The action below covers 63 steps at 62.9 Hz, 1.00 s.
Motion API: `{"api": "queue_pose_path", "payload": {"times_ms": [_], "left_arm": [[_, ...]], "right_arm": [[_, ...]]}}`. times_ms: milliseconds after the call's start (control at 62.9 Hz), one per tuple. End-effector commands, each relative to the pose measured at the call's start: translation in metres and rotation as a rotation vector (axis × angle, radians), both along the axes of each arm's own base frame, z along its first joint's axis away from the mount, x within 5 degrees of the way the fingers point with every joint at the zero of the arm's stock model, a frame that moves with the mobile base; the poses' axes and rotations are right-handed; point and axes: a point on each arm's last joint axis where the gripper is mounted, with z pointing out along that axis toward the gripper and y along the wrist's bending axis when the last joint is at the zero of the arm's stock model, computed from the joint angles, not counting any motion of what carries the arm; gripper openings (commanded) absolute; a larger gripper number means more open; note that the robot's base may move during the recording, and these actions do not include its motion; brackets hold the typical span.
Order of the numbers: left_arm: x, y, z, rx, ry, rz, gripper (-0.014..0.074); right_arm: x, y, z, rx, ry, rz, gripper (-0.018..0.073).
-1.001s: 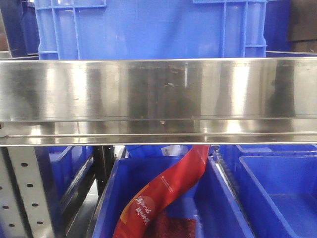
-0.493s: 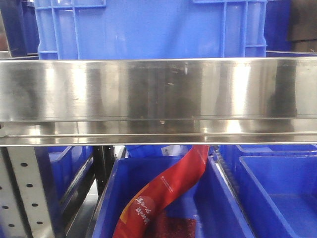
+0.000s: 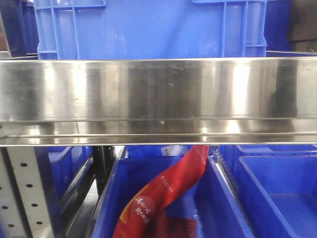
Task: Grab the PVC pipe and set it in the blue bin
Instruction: 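Open the left and right grippers to drop the clamps in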
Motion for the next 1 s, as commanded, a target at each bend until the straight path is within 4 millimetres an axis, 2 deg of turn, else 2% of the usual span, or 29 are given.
{"api": "queue_pose_path", "payload": {"times_ms": [0,127,207,397,540,668,763,922,954,986], "left_arm": [[0.001,0.000,0.004,-0.019,-0.029,0.000,0.0140],[0.001,0.000,0.004,-0.019,-0.026,0.000,0.0140],[0.001,0.000,0.004,-0.019,-0.026,0.000,0.0140],[-0.002,-0.002,0.007,-0.017,-0.029,-0.007,0.0140],[-0.008,0.001,0.015,-0.020,-0.048,-0.007,0.0137],[-0.018,0.005,0.024,-0.012,-0.030,-0.005,0.0108],[-0.028,0.009,0.029,0.003,0.007,-0.002,0.0065],[-0.042,0.015,0.043,-0.003,-0.007,-0.001,-0.0077],[-0.045,0.016,0.045,-0.003,-0.012,-0.001,-0.0113],[-0.047,0.017,0.048,-0.005,-0.016,-0.001,-0.0111]], "right_arm": [[0.004,0.004,0.004,0.005,-0.026,-0.011,-0.0027],[0.006,0.005,0.009,0.010,-0.040,-0.008,0.0095],[0.006,0.005,0.013,0.012,-0.049,-0.007,0.0133],[0.005,0.005,0.012,0.012,-0.047,-0.004,0.0154],[-0.004,0.003,0.022,0.006,-0.074,0.006,0.0148],[-0.018,0.000,0.035,-0.004,-0.119,0.013,0.0087],[-0.031,-0.003,0.046,0.004,-0.149,0.025,-0.0004],[-0.050,-0.006,0.060,0.013,-0.187,0.047,-0.0168],[-0.054,-0.007,0.062,0.014,-0.192,0.055,-0.0166],[-0.057,-0.007,0.064,0.014,-0.196,0.060,-0.0160]]}}
